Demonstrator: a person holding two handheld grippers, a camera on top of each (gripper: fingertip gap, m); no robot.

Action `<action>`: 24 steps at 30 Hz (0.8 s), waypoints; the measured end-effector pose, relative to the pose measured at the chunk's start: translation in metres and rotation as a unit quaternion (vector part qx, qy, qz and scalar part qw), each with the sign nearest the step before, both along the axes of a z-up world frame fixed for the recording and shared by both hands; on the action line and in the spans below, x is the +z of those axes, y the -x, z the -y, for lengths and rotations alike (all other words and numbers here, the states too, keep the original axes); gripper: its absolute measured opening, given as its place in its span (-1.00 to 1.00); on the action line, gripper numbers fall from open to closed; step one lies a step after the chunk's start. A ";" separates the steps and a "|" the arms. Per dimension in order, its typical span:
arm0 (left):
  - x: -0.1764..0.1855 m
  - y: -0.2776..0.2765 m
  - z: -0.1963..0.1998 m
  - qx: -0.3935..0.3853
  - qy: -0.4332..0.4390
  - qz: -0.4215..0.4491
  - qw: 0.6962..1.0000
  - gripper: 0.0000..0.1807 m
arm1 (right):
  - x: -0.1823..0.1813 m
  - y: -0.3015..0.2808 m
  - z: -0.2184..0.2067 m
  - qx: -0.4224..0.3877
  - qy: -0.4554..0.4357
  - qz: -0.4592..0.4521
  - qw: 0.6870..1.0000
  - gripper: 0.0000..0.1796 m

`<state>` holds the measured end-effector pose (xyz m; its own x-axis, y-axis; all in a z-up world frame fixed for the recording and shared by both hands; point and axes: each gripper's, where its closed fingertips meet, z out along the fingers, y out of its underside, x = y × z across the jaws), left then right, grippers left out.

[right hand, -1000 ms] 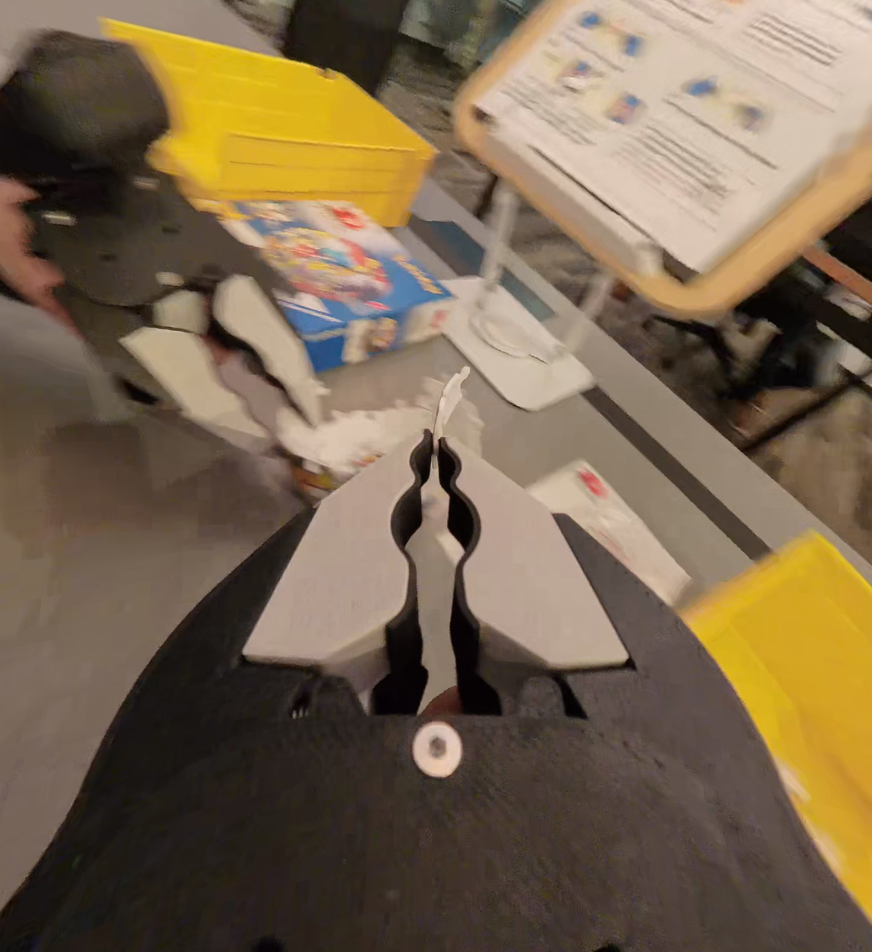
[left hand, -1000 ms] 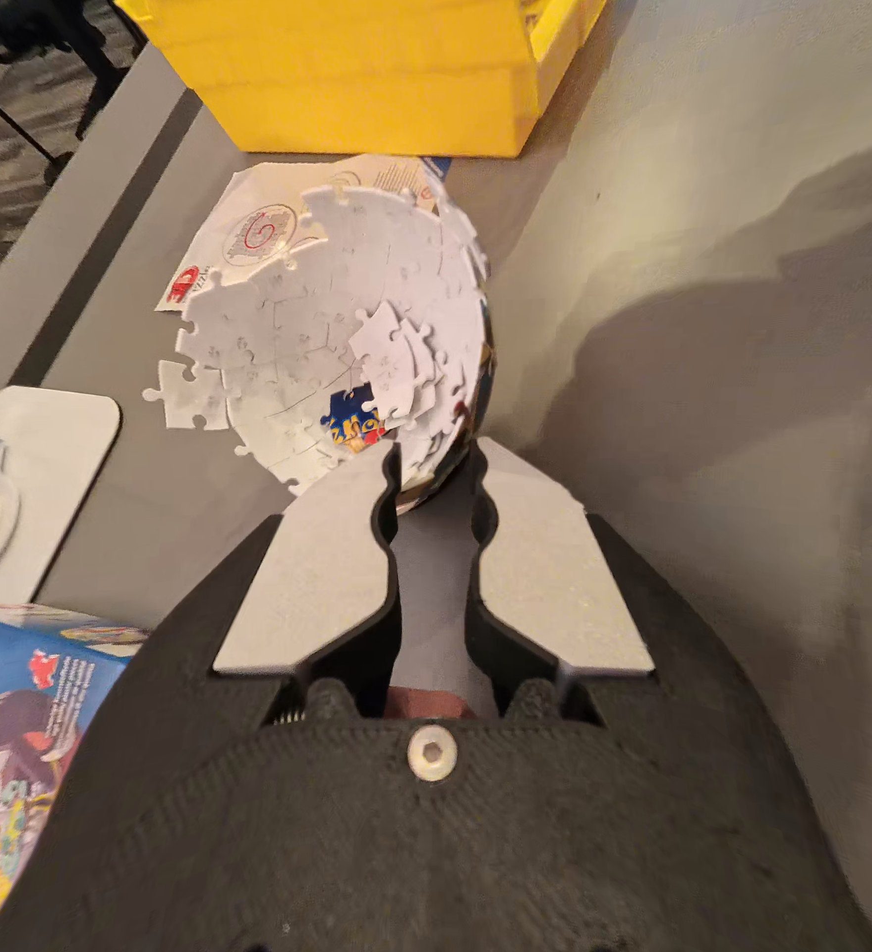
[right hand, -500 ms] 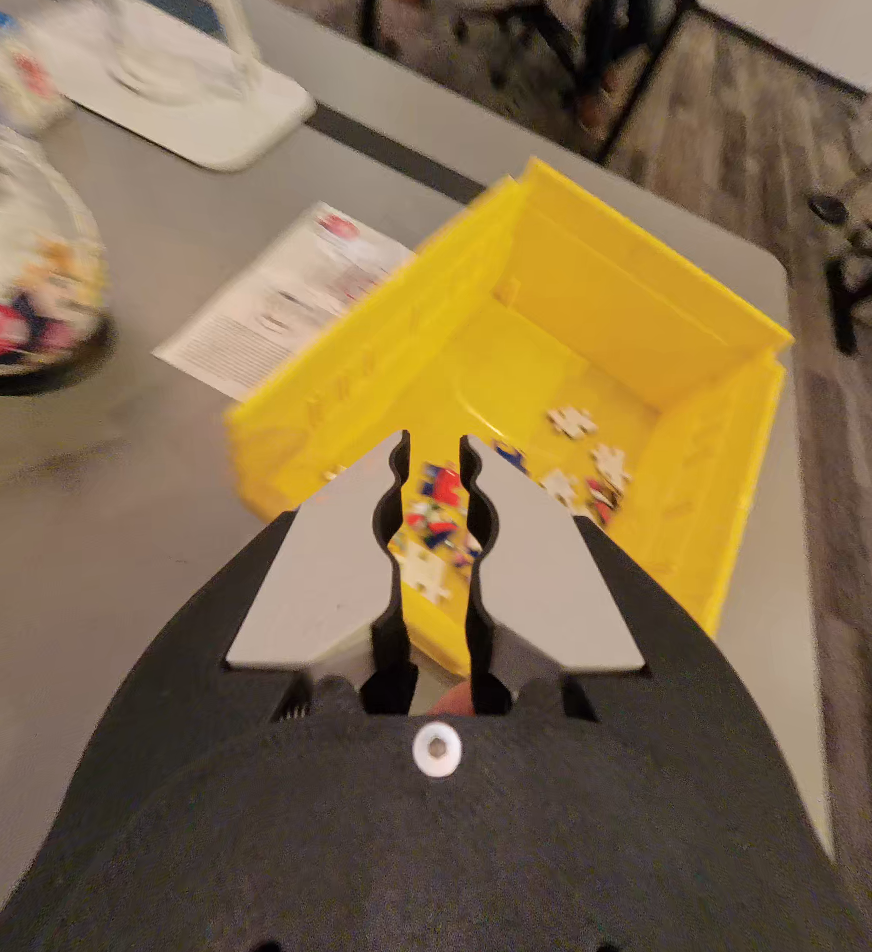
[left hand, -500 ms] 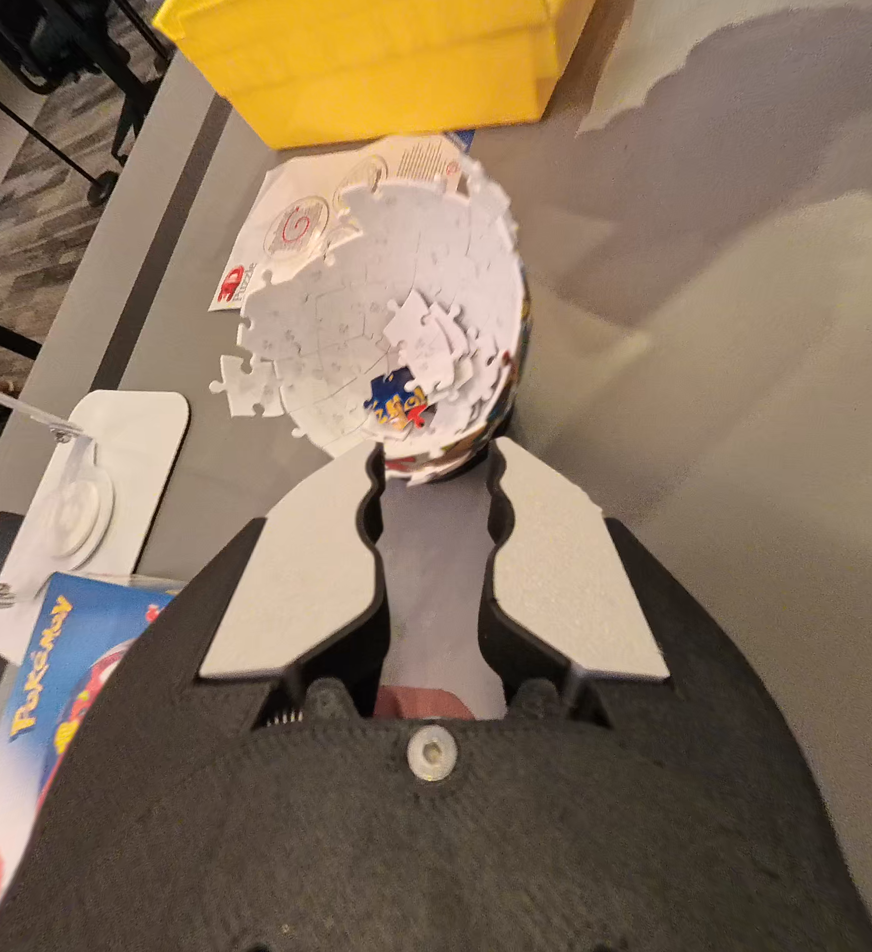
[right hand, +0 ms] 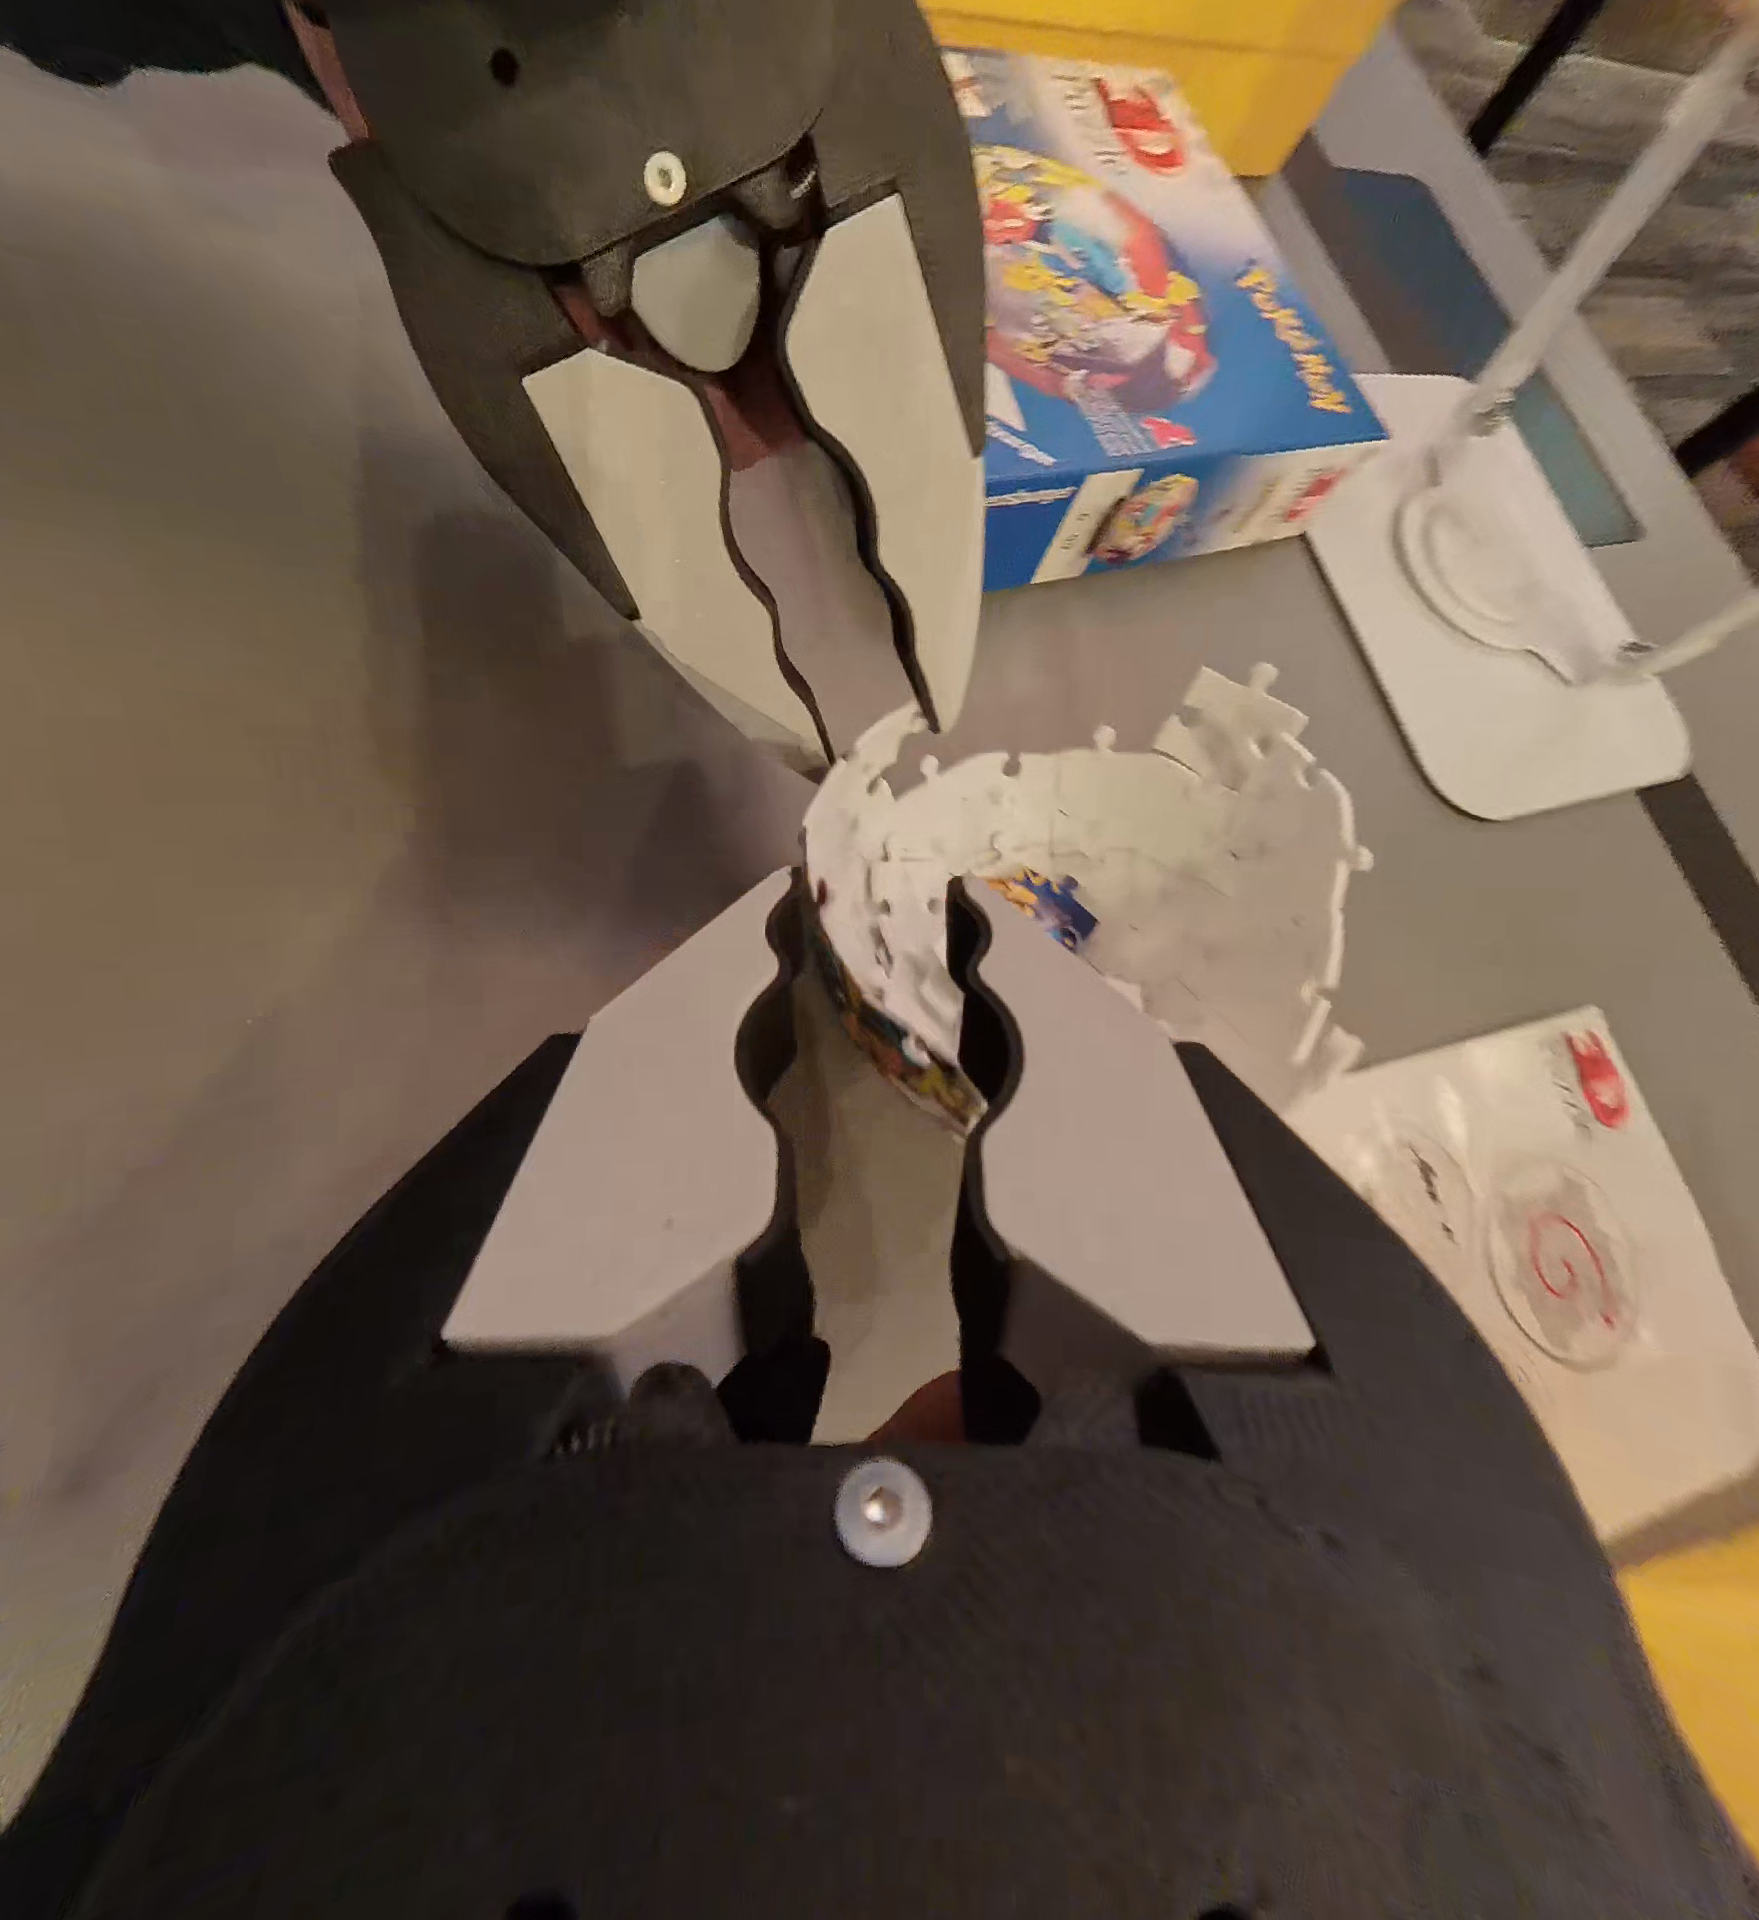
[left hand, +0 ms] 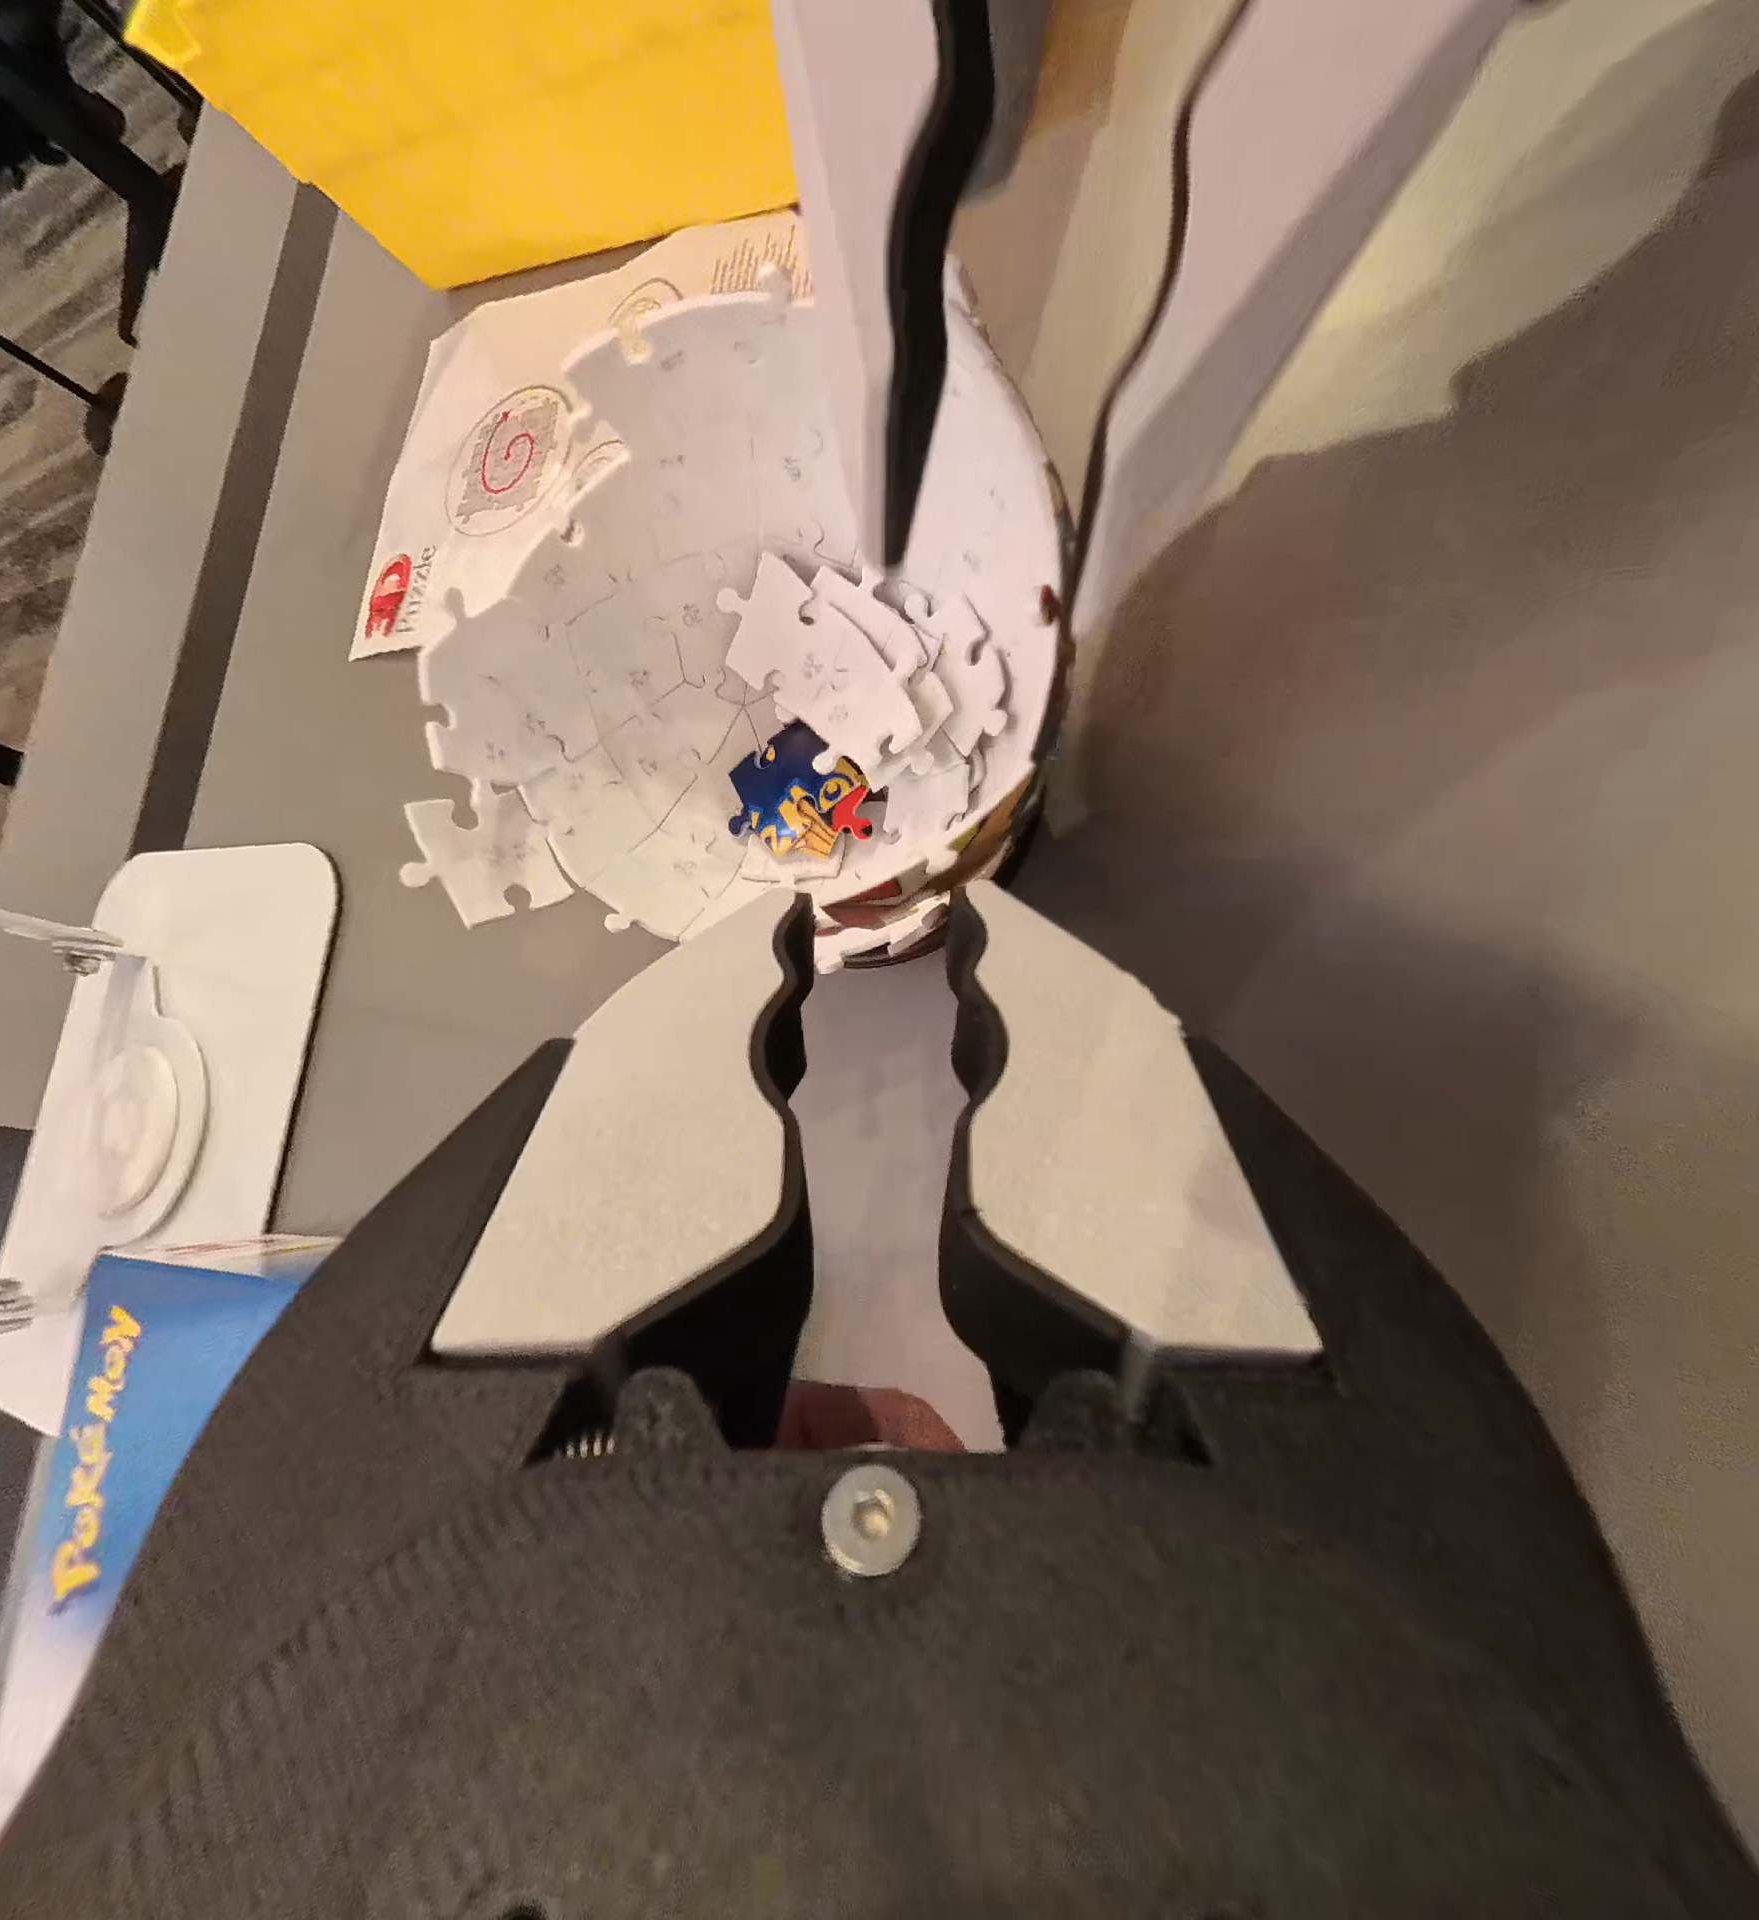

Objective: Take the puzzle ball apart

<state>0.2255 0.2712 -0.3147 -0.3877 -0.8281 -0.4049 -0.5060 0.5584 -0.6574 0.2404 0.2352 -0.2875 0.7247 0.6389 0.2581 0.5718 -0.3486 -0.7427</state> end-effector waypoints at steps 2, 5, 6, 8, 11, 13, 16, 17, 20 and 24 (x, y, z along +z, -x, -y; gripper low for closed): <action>0.001 0.000 0.003 0.013 0.017 -0.001 1.000 -0.73 | -0.005 0.013 -0.003 0.017 0.021 -0.016 1.000 -0.73; 0.000 0.000 0.004 0.027 0.011 -0.005 1.000 -0.74 | -0.013 0.020 -0.008 0.002 0.041 -0.008 0.999 -0.84; 0.000 0.001 0.003 0.033 0.005 -0.007 0.999 -0.73 | -0.014 0.018 -0.010 -0.012 0.040 -0.007 0.999 -0.91; 0.002 0.000 0.004 0.032 -0.013 -0.004 0.999 -0.74 | -0.015 0.016 -0.011 -0.029 0.041 0.003 0.999 -0.94; 0.007 -0.003 0.011 0.034 -0.039 -0.003 0.999 -0.76 | -0.019 0.017 -0.010 -0.049 0.032 0.075 0.996 -0.97; 0.008 -0.004 0.016 0.039 -0.063 -0.008 0.997 -0.79 | -0.023 0.015 -0.008 -0.061 0.034 0.104 0.992 -0.98; 0.010 -0.003 0.014 0.043 -0.089 0.003 0.995 -0.86 | -0.023 0.013 -0.007 -0.079 0.050 0.003 0.996 -1.00; 0.012 -0.003 0.015 0.047 -0.077 0.009 0.996 -0.81 | -0.020 0.014 -0.007 -0.081 0.054 -0.048 0.994 -1.00; 0.014 -0.005 0.020 0.038 -0.036 0.017 0.998 -0.68 | -0.016 0.016 -0.006 -0.083 0.058 -0.162 0.982 -1.00; 0.015 -0.011 0.024 0.020 0.012 0.015 1.000 -0.56 | -0.011 0.011 -0.007 -0.087 0.059 -0.299 0.948 -1.00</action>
<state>0.2369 0.2476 -0.2995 -0.3424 -0.8519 -0.3963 -0.5080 0.5226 -0.6846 0.2290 0.2424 -0.2985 0.8165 0.4943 -0.2984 -0.0129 -0.5010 -0.8654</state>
